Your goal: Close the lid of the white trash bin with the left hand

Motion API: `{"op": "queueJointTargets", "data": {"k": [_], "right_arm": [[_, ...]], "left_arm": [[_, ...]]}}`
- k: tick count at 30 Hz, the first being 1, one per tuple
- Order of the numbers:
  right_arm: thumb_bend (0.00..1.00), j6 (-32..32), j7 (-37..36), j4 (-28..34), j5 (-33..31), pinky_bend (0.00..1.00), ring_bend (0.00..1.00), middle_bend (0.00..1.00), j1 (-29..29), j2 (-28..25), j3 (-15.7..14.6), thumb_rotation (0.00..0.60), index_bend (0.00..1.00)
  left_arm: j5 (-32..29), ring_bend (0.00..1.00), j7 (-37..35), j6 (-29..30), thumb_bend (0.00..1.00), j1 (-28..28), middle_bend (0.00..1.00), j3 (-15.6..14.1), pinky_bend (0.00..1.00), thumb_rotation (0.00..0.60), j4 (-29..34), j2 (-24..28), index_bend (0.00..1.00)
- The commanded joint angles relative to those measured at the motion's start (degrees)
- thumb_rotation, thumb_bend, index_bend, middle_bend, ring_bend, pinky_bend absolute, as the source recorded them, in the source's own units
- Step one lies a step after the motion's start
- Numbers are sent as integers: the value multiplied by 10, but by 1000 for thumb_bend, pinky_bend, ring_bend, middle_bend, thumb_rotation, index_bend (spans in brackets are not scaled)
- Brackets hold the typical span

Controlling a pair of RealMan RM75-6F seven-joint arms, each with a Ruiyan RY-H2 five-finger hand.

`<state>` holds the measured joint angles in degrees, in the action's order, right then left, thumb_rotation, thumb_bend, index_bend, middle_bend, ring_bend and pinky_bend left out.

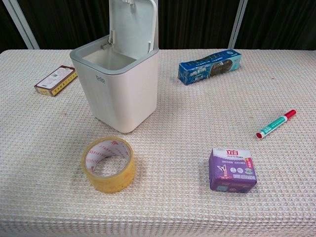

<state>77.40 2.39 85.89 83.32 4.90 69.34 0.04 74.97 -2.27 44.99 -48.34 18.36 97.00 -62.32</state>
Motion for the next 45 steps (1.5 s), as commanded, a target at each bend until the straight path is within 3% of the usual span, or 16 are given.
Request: {"op": "queueJointTargets", "data": {"k": [1, 9, 16, 23, 28, 36, 45], "right_arm": [[214, -2, 0, -1, 0, 0, 0, 0, 1, 1, 0, 600, 0], [215, -6, 2, -3, 0, 0, 0, 0, 0, 4, -2, 600, 0], [215, -13, 2, -5, -4, 0, 0, 0, 2, 7, -2, 600, 0], [215, -20, -6, -10, -11, 0, 0, 0, 4, 5, 0, 600, 0], [215, -18, -12, -14, -10, 0, 0, 0, 2, 4, 0, 600, 0], [215, -23, -9, -17, -8, 0, 0, 0, 5, 9, -1, 600, 0], [215, -25, 7, -8, -8, 0, 0, 0, 7, 11, -1, 600, 0]], "left_arm": [[-3, 73, 4, 2, 106, -4, 103, -3, 235, 137, 4, 1, 120], [-5, 73, 19, -2, 106, -26, 116, -9, 235, 141, 8, -10, 121], [-22, 73, 68, -11, 102, -72, 150, -1, 227, 138, -8, -51, 121], [-52, 72, 136, -20, 96, -97, 208, -21, 224, 135, -17, -77, 121], [-59, 72, 175, -4, 89, -94, 329, -35, 224, 136, -6, -69, 121], [-28, 72, 203, 40, 86, -58, 353, -75, 224, 144, 46, -41, 121], [24, 73, 216, 70, 82, -29, 368, -113, 224, 144, 59, -47, 120]]}}
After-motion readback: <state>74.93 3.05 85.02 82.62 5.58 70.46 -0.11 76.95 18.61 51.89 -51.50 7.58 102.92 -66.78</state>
